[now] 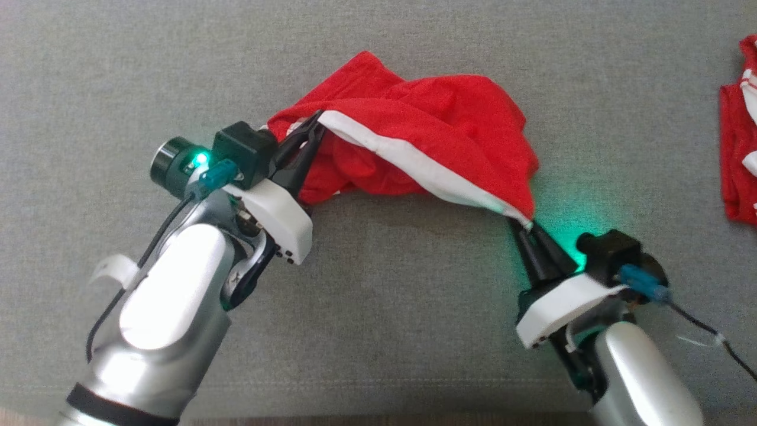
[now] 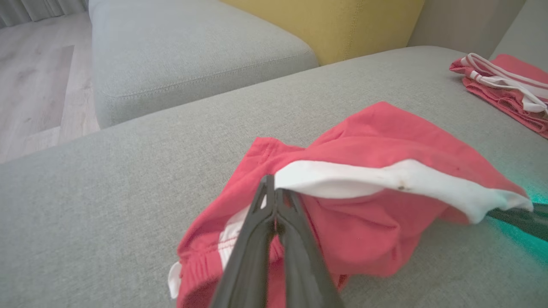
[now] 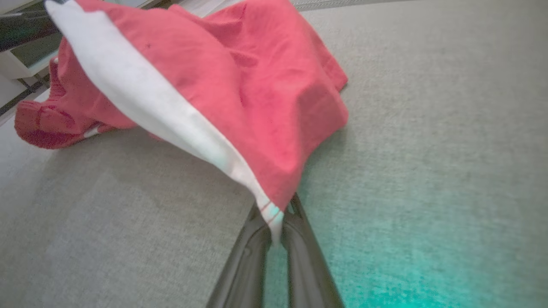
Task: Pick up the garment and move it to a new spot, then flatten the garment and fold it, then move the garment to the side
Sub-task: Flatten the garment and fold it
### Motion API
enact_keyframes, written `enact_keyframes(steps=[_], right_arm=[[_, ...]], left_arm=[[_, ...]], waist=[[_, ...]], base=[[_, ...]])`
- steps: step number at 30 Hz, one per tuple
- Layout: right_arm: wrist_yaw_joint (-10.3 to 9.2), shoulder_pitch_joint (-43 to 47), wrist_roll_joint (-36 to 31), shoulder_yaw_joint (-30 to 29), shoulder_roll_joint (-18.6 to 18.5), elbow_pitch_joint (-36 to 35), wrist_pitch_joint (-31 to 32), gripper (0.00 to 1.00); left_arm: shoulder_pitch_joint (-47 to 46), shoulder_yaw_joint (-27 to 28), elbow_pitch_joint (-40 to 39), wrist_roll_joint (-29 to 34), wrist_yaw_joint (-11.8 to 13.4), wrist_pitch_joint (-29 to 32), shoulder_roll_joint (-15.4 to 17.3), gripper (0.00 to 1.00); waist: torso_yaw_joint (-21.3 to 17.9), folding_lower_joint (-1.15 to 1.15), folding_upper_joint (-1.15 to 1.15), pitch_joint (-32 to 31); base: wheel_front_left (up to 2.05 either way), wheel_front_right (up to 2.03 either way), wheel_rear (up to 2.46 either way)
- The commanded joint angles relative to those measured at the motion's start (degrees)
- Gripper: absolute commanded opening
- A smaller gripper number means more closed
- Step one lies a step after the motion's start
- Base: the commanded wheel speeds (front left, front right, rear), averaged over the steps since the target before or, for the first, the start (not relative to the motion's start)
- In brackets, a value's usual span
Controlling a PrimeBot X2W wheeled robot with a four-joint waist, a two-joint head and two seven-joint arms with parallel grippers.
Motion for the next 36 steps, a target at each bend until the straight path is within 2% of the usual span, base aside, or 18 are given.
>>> enact_keyframes(steps=[1, 6, 11, 14, 19, 26, 31, 36], right_arm=[[0.21, -0.3, 0.4, 0.7, 0.6, -2.0, -0.9, 0.0], [0.21, -0.7, 0.9, -3.4, -1.7, -10.6, -2.0, 0.0], [0.21, -4.0, 0.6, -7.3, -6.1, -21.6, 3.6, 0.0], [0.21, -7.2, 0.4, -9.0, -8.6, -26.9, 7.6, 0.0], [0.21, -12.1, 1.1, -11.1, -10.4, -33.2, 12.5, 0.0], [0.21, -15.3, 1.9, -12.6, -10.6, -37.1, 16.6, 0.0], [0.21, -15.7, 2.9, -13.4, -9.5, -36.6, 17.9, 0.0], [0.21, -18.9, 4.1, -12.9, -8.9, -33.3, 17.8, 0.0]], left_arm=[[-1.2, 2.0, -2.4, 0.6, 0.4, -0.6, 1.8, 0.0], [-1.4, 0.6, -6.3, 2.4, -0.2, 1.2, 5.6, 0.0], [-3.4, -0.7, -13.4, 2.7, -1.4, 6.6, 10.3, 0.0], [-5.4, 0.5, -17.6, 2.1, -1.3, 8.7, 11.8, 0.0], [-8.0, 3.9, -22.3, 0.1, 1.4, 9.3, 10.6, 0.0], [-9.3, 4.9, -24.8, -1.4, 2.5, 11.2, 9.9, 0.0], [-9.5, 5.9, -23.7, -3.8, 2.8, 11.0, 8.9, 0.0], [-12.0, 6.8, -19.1, -5.5, 2.6, 9.2, 6.9, 0.0]], waist=[[0.0, -0.01, 0.0, -0.2], [-0.3, -0.01, 0.0, -2.4], [-0.7, -0.01, 0.0, -6.2], [-0.6, -0.01, 0.0, -8.9], [-0.2, -0.01, 0.0, -13.0], [-0.3, -0.01, 0.0, -16.0], [-0.3, -0.01, 0.0, -15.3], [-0.5, -0.01, 0.0, -13.2]], base=[[0.0, 0.0, 0.0], [0.0, 0.0, 0.0], [0.0, 0.0, 0.0], [0.0, 0.0, 0.0], [0.0, 0.0, 0.0], [0.0, 0.0, 0.0], [0.0, 0.0, 0.0], [0.0, 0.0, 0.0]])
